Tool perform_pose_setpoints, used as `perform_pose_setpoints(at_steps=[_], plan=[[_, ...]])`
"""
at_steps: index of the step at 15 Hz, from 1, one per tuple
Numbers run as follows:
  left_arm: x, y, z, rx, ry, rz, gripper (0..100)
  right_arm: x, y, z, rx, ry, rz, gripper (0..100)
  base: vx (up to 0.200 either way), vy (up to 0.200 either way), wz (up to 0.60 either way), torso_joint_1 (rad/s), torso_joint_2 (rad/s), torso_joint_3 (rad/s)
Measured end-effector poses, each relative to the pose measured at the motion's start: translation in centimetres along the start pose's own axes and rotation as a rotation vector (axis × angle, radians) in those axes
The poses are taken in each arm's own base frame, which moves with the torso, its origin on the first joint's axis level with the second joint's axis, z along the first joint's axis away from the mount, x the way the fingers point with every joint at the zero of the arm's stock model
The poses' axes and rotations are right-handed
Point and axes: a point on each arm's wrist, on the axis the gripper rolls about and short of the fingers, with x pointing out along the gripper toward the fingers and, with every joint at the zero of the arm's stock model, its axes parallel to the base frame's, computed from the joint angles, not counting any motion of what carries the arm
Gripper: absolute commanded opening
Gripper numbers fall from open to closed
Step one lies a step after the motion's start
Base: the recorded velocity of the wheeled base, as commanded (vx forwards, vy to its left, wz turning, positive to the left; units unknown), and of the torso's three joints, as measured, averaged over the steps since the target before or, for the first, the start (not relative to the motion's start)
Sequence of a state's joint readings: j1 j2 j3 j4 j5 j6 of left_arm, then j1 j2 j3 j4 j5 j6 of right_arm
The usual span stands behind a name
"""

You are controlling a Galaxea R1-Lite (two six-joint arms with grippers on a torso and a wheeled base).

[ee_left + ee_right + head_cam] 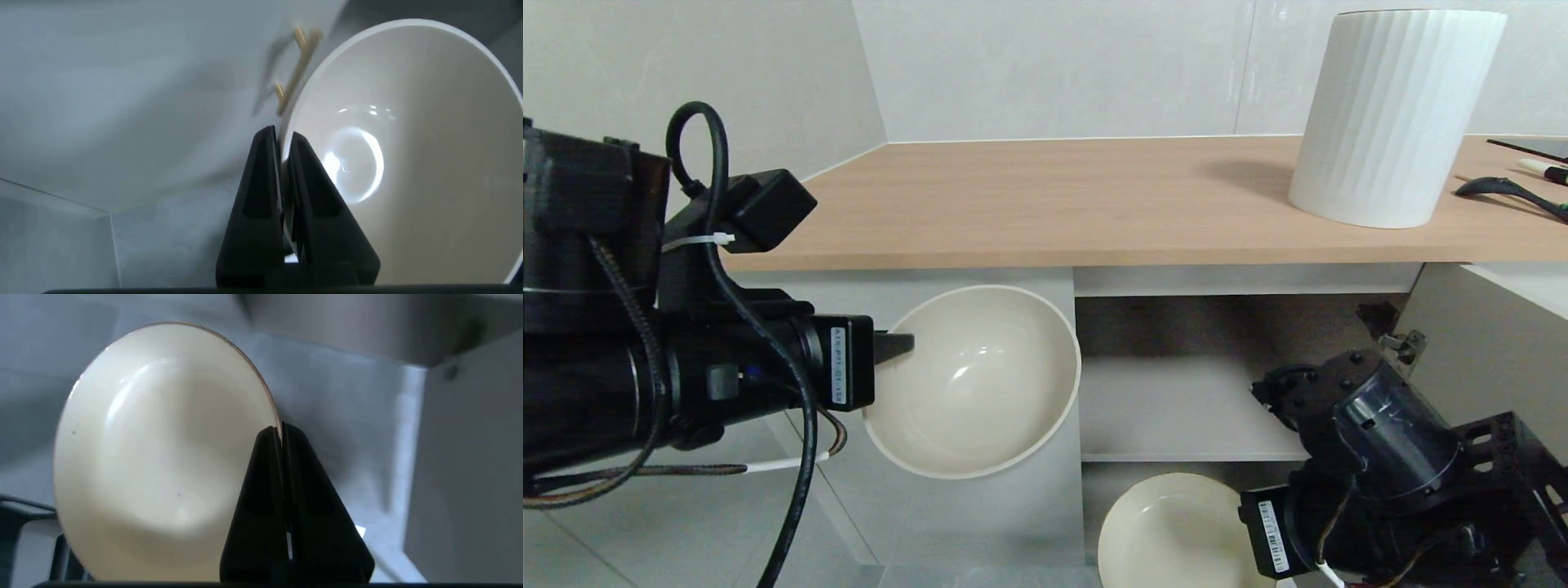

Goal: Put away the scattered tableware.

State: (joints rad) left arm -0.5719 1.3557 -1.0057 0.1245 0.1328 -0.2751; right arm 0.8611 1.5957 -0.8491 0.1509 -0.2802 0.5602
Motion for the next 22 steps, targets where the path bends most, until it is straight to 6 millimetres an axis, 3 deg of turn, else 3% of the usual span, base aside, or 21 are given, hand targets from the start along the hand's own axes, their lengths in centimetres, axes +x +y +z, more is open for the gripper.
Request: perform_pose_setpoints(at_steps=[3,7,11,22], plan=[[-0.7,-0.1,-0.7,0.020,0.005,-0.015,0,2.8,-0.1,-0.5,0.026,-0.023,0.006,0,0.000,0.000,0.00,0.000,0.00,0.000],[-1.1,-0.3,-0.8,0.025,0.002,-0.028,0,8.6,0.0,0.4,0.087,-0.086,-0.010,0,0.000,0.000,0.00,0.000,0.00,0.000],[-1.0,-0.6,-1.3,0.060,0.018,-0.044,0,14.1,-3.1,3.2,0.203,-0.191,-0.130,0,0.000,0.000,0.00,0.000,0.00,0.000],[-0.8,-0.8,-2.0,0.098,0.043,-0.051,0,22.2,-7.8,7.5,0.291,-0.248,-0.262,0,0.000,0.000,0.00,0.000,0.00,0.000]])
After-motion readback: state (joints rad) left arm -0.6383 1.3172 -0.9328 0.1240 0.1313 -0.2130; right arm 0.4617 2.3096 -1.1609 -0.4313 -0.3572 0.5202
